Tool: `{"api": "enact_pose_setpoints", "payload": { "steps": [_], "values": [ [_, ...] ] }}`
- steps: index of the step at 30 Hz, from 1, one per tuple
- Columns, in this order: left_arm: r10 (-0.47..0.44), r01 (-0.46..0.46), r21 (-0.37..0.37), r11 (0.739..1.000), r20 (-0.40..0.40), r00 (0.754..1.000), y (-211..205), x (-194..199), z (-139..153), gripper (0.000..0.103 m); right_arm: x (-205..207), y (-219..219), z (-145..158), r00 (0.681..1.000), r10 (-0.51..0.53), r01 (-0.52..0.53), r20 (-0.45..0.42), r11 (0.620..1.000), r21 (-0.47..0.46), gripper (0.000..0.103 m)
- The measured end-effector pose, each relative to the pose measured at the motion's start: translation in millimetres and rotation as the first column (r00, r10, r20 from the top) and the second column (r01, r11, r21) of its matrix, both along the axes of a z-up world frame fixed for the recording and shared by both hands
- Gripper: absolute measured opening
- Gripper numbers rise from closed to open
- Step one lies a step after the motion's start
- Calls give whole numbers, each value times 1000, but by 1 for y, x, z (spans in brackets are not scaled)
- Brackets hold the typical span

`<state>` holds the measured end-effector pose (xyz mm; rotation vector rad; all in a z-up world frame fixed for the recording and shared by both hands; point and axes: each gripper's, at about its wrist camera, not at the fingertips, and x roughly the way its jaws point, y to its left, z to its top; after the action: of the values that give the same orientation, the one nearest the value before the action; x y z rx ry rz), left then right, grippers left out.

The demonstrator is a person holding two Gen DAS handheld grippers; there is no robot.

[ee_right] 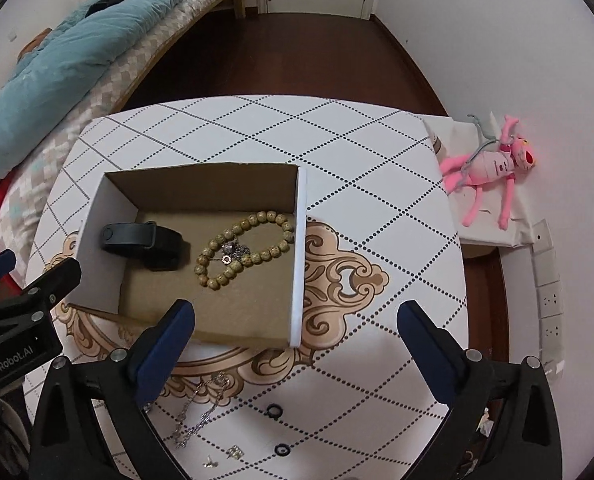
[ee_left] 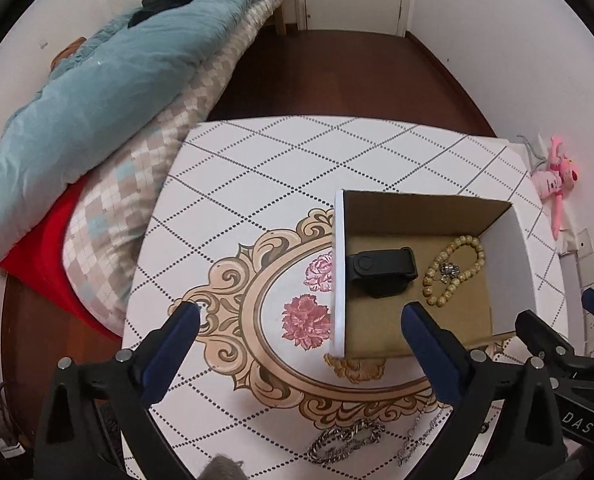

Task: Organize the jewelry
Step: 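Withdraw both tools from the box toward the remaining jewelry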

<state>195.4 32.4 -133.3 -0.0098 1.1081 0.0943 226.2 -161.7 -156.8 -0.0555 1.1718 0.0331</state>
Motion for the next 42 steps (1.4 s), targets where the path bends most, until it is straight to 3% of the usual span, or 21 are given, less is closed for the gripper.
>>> {"api": "enact_pose_setpoints", "payload": {
  "steps": [11,16,23,28,36,39,42],
  "values": [
    [-12,11,16,1000,125,992,-1,-46,52,103,-46,-3,52,993,-36,34,117,999,22,102],
    [-16,18,-13,1000,135,991,2,-65,65,103,-66,-7,73,987,-41,37,156,999,31,102],
    [-15,9,30,999,180,983,4,-90,80,103,-94,-8,87,984,-50,37,170,996,76,102],
    [-17,9,53,999,149,989,7,-101,55,103,-107,-14,71,988,-78,66,130,994,92,102],
    [-16,16,14,1000,-9,1000,16,-109,-26,102,-129,-25,-2,993,-113,115,-23,986,125,102],
    [-36,35,-20,999,-69,997,16,-103,-51,88,-132,-25,-24,991,-117,125,-64,980,153,95],
    [-57,53,-43,998,-111,992,12,-95,-71,85,-131,-24,-39,989,-121,135,-86,977,167,91]
  ]
}}
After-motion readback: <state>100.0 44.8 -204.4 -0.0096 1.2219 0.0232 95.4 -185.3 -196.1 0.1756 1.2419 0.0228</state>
